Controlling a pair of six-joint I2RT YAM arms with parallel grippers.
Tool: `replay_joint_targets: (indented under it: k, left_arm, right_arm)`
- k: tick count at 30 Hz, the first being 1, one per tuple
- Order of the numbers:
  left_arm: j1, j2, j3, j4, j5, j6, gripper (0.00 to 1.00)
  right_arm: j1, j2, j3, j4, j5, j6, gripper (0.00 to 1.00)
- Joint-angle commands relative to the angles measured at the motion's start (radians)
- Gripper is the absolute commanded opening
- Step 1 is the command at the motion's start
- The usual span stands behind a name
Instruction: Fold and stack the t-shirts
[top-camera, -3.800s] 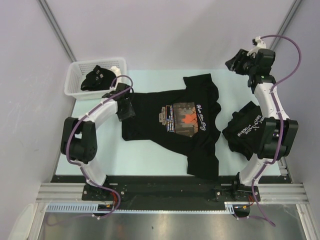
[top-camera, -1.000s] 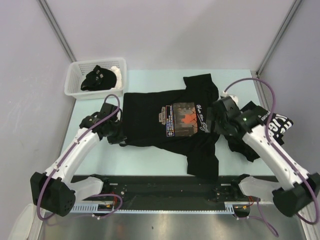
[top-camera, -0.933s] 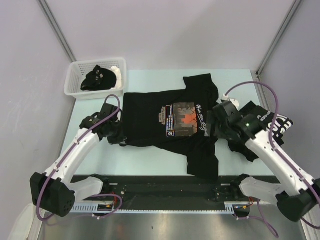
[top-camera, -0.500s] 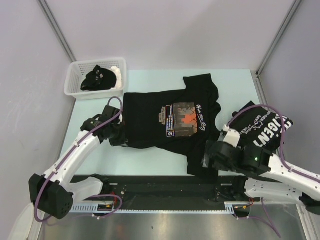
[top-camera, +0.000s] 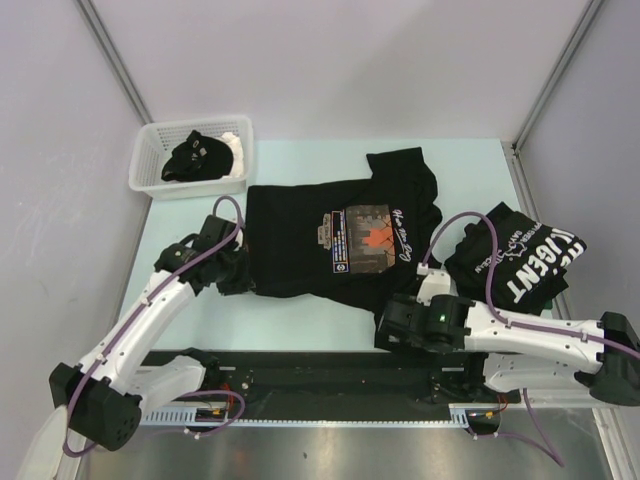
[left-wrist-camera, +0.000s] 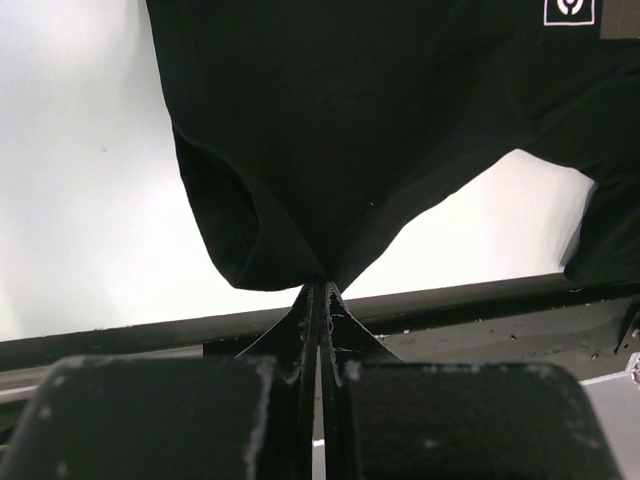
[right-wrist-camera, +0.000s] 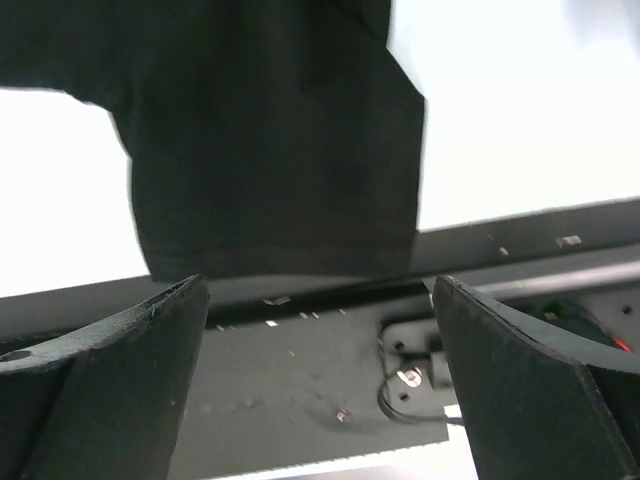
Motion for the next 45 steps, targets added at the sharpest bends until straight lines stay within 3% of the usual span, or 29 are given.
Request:
replay_joint_targets:
  k: [1,7,16,32,41,44,45]
  left_arm:
    - [-0.007,-0.027,-0.01,-0.013,-0.013,0.005,0.0]
    - [-0.007,-0.049,-0.028,-0.01,-0.021,-0.011,0.0]
    - [-0.007,-0.046,-0.031,-0.007,-0.025,-0.02,0.0]
    - [-0.007,-0.03,-0.022,0.005,-0.018,-0.015,0.0]
    - [-0.007,-0.026,-0.019,0.004,-0.021,-0.001,0.0]
    - [-0.007,-0.026,-0.018,0.002,-0.021,0.0,0.0]
    - [-0.007,-0.026,-0.019,0.001,-0.022,0.0,0.0]
  right_arm:
    - [-0.062,-0.008,0.004,0.139,0.06,-0.102,1.0]
    - [-0.13,0.045,0.004,0.3,-0.022,-0.242,1.0]
    - [-0.12,0.212,0.004,0.468,-0.139,-0.379,0.98]
    - [-0.079,0.304,0.004,0.465,-0.211,-0.365,0.87]
    - [-0.087,0.358,0.006,0.484,-0.247,-0.371,0.59]
    - [-0.093,0.352,0.006,0.485,-0.25,-0.379,0.3]
    - [-0.096,0.351,0.009,0.478,-0.25,-0.38,0.16]
